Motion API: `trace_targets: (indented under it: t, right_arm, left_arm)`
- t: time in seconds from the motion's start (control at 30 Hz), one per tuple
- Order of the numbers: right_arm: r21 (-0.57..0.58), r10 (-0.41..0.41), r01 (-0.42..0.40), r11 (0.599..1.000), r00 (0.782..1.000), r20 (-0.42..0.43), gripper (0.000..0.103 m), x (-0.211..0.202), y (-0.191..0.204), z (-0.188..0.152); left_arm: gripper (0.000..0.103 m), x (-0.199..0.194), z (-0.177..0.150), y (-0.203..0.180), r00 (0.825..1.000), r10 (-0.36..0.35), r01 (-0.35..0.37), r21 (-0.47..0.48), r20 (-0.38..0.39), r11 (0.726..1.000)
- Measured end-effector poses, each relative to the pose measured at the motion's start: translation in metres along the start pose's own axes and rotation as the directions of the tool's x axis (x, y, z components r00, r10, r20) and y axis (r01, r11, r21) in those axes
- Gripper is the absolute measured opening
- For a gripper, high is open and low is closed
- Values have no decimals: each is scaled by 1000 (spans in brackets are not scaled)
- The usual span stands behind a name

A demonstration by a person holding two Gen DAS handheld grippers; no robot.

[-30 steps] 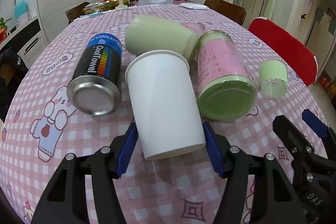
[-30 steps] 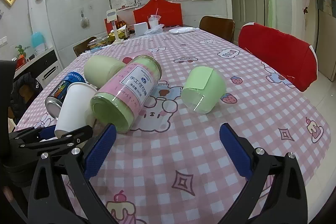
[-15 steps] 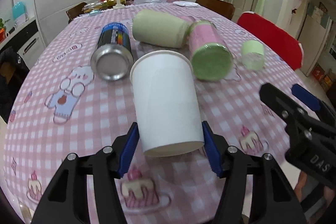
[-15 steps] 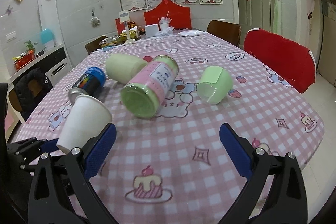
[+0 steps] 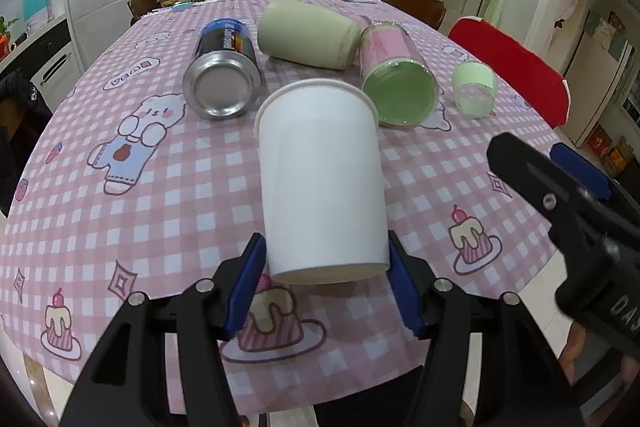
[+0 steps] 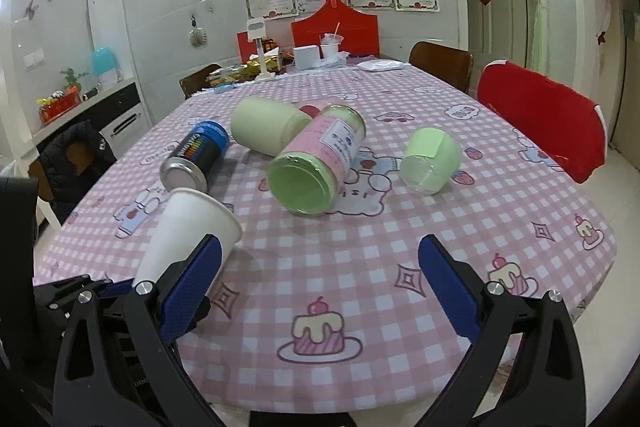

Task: Flip cup upside down
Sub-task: 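Close the right gripper around the white paper cup and lift it, then rotate the held white cup with the right gripper so its opening faces up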

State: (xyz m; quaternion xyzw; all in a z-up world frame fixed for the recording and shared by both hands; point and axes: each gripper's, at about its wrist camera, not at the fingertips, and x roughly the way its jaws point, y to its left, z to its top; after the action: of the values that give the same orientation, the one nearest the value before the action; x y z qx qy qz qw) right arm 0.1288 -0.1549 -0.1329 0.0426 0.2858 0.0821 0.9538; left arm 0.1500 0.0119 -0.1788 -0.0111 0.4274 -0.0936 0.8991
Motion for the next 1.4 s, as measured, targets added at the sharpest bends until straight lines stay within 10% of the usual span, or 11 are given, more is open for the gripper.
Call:
trace_targets:
  t: [0.33, 0.6, 1.4]
  right_arm:
    - [106, 182, -172, 979, 979, -95, 95, 20, 12, 10]
    - [235, 319, -272, 933, 928, -194, 95, 50, 27, 18]
    - [226, 338, -281, 933, 901, -273, 71, 92, 50, 23]
  left_arm:
    - [66, -36, -3, 17, 995, -65, 64, 16, 79, 998]
    - [75, -46, 3, 64, 991, 12, 2, -113, 130, 994]
    - [75, -18, 12, 99, 993, 67, -50, -176, 95, 983]
